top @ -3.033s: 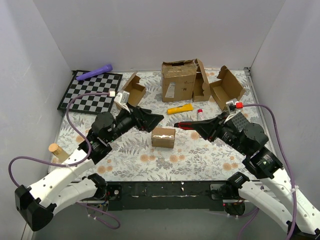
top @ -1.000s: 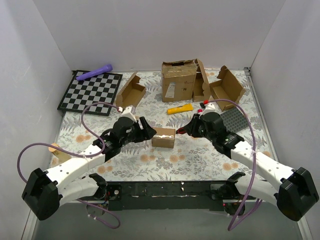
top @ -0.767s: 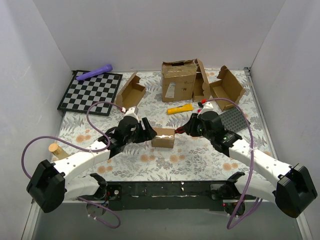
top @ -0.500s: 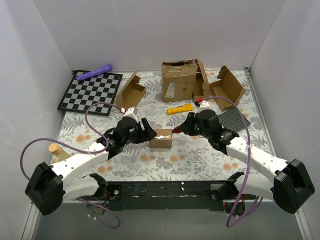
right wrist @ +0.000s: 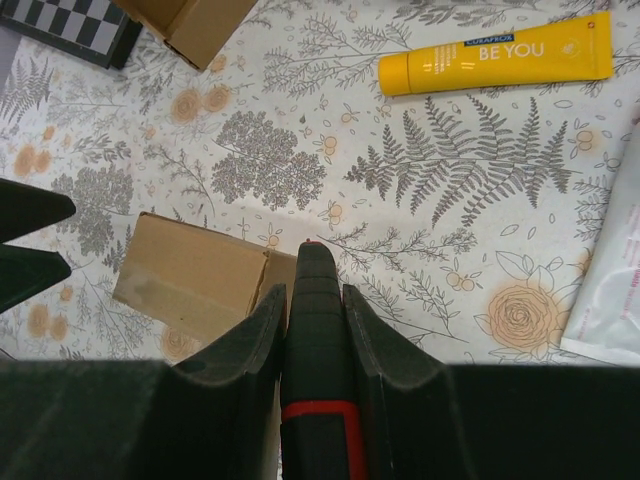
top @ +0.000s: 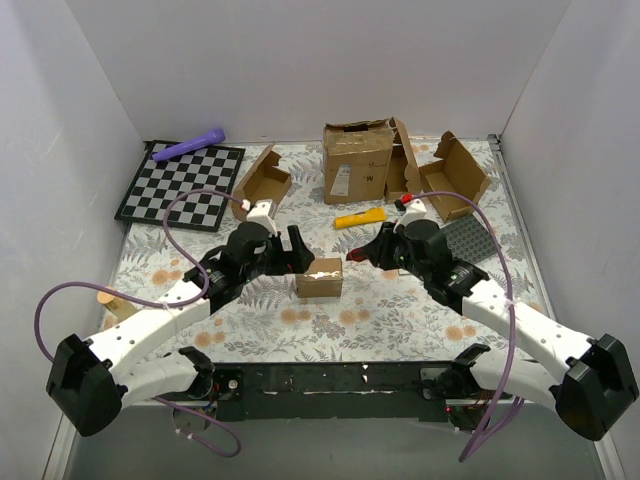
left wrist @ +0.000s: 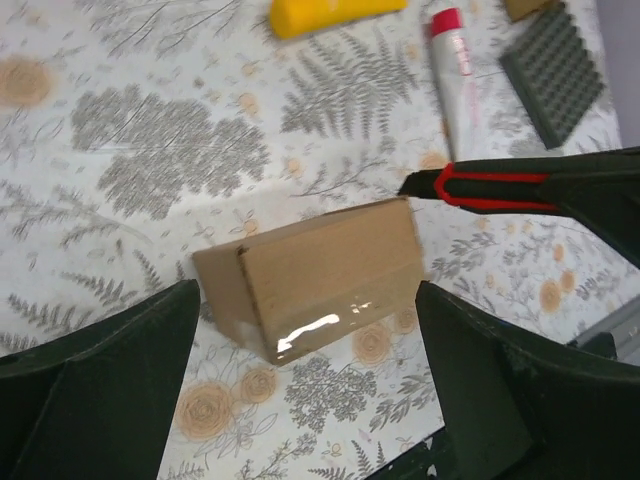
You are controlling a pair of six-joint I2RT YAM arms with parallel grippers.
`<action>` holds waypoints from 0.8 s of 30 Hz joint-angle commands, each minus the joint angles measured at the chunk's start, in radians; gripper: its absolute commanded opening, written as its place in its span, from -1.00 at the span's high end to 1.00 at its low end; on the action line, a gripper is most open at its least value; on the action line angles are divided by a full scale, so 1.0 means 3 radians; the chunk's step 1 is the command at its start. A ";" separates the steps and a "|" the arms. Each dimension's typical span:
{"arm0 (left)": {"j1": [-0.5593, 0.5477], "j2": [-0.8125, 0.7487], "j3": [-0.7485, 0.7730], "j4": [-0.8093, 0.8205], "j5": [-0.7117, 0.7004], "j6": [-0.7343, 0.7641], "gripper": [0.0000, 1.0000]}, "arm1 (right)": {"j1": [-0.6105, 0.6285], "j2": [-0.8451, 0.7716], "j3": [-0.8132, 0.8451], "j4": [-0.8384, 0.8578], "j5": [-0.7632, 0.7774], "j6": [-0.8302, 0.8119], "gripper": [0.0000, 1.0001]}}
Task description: Unpack the express box
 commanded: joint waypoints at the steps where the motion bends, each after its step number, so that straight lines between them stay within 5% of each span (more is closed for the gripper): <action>1: -0.0004 0.0073 0.0376 -0.0014 0.0825 0.1174 -0.81 | 0.0008 -0.0330 0.0119 -0.0123 0.0184 -0.0138 0.97; 4: -0.0009 0.0007 0.0228 0.0098 0.1674 0.1981 -0.82 | 0.0008 -0.0509 0.0063 -0.0246 0.0199 -0.0164 0.97; 7: -0.0009 -0.0070 0.0182 0.0252 0.1840 0.2361 -0.86 | 0.0008 -0.0653 0.0067 -0.0378 0.0184 -0.0200 0.97; 17: -0.0004 0.0603 0.0790 -0.0566 0.1698 0.3537 -0.89 | 0.0008 -0.1041 -0.0024 -0.0487 0.0021 -0.0113 0.97; 24: 0.0006 0.1044 0.0954 -0.0725 0.1518 0.3876 -0.89 | 0.0008 -0.1113 -0.0045 -0.0497 -0.0041 -0.0123 0.97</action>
